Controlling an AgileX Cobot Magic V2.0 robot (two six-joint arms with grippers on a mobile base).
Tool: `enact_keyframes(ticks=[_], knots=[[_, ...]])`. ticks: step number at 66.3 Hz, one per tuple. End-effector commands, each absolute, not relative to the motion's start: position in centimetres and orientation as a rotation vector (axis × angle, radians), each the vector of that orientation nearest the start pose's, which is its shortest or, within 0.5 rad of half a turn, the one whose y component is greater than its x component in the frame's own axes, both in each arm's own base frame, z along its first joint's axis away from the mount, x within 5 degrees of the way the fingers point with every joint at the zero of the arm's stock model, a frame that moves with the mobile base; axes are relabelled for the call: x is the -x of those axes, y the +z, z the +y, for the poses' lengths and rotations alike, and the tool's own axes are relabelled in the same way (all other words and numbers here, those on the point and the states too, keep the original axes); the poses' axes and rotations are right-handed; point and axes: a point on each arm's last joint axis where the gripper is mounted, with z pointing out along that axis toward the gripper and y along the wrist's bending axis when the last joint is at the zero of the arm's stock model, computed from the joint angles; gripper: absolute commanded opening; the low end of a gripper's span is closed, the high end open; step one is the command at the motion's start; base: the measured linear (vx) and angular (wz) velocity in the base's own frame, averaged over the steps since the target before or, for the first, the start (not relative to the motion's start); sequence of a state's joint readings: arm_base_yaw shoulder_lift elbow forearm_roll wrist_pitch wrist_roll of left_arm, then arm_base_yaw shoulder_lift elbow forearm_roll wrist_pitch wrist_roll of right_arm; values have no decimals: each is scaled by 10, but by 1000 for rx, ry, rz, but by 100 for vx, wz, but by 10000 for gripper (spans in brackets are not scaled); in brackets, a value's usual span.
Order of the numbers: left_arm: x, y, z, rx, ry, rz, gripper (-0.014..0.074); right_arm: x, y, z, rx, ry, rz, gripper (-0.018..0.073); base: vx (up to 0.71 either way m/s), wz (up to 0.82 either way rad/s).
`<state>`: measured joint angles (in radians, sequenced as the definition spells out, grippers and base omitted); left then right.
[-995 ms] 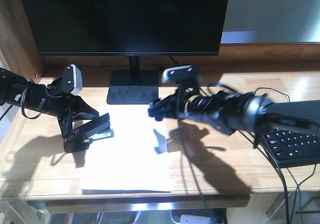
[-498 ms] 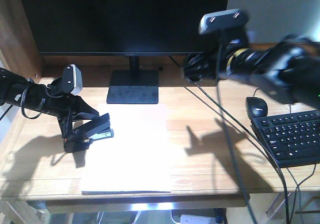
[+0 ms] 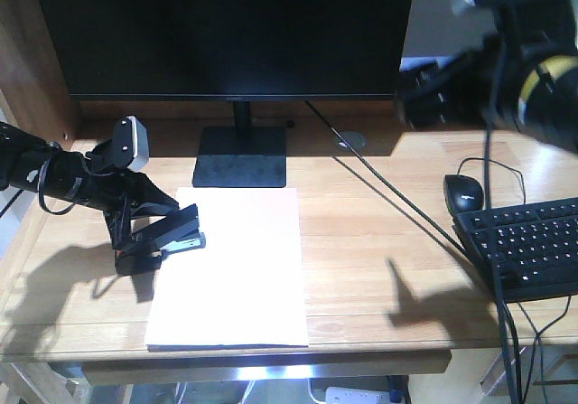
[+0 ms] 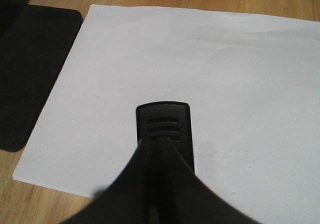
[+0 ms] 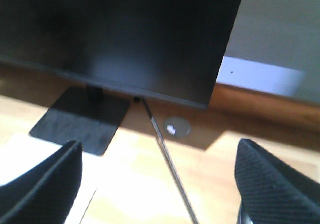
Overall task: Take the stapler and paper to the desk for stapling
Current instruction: 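Lift the right gripper away from the paper toward the keyboard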
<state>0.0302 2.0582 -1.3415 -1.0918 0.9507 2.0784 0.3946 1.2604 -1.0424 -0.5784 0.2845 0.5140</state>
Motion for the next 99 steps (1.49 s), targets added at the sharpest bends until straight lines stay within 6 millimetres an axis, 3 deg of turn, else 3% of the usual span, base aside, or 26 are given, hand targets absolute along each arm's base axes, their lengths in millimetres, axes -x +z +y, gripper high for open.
enact_keyframes(ticks=[1,34,53,72,99], knots=[[-407,196,-59,-1423,-543,1741,-7,-246,371,91,363,124,1781,581,0,0],[-407,196,-59,-1423,-543,1741,-7,-126,326,54,405,247,1546,581,0,0],[-407,196,-59,-1423,-543,1741,-7,-71,292,33,342,317,1401,581,0,0],[-407,196,-59,-1423,-543,1741,-7,-56,270,27,314,339,1363,581,0,0],[-407,196,-59,-1423,-543,1741,-7,-56,269,26,312,335,1371,581,0,0]])
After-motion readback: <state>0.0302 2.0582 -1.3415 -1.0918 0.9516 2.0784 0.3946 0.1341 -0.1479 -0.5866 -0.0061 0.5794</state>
